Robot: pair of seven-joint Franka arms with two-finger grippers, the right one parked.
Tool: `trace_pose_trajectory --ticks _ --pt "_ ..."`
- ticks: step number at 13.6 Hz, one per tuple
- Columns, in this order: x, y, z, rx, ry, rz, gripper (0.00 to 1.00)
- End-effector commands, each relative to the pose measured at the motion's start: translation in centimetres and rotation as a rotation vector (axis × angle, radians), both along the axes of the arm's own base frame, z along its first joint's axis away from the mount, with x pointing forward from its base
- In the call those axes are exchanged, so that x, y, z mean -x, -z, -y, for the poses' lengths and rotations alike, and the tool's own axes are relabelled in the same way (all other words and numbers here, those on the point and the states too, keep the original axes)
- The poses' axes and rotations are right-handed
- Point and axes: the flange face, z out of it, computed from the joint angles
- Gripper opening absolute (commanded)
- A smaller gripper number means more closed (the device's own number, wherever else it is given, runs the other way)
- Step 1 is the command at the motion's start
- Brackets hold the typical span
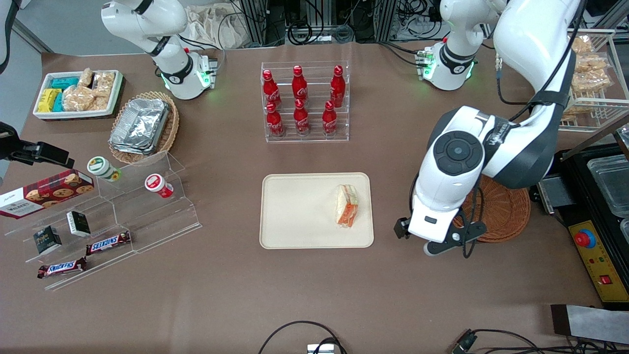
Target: Place sandwich from basket to tray
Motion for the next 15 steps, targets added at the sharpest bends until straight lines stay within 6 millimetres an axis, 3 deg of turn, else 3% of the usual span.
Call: trace_pose_trajectory --ticks 1,6,15 --pt "0.4 -2.8 -2.5 0.012 0.009 -0.007 1.00" --pt "1.2 -6.9 -10.6 0.035 0.129 -0.059 1.00" --pt "6.1 -13.7 -18.9 0.025 0.293 -0.134 1.00"
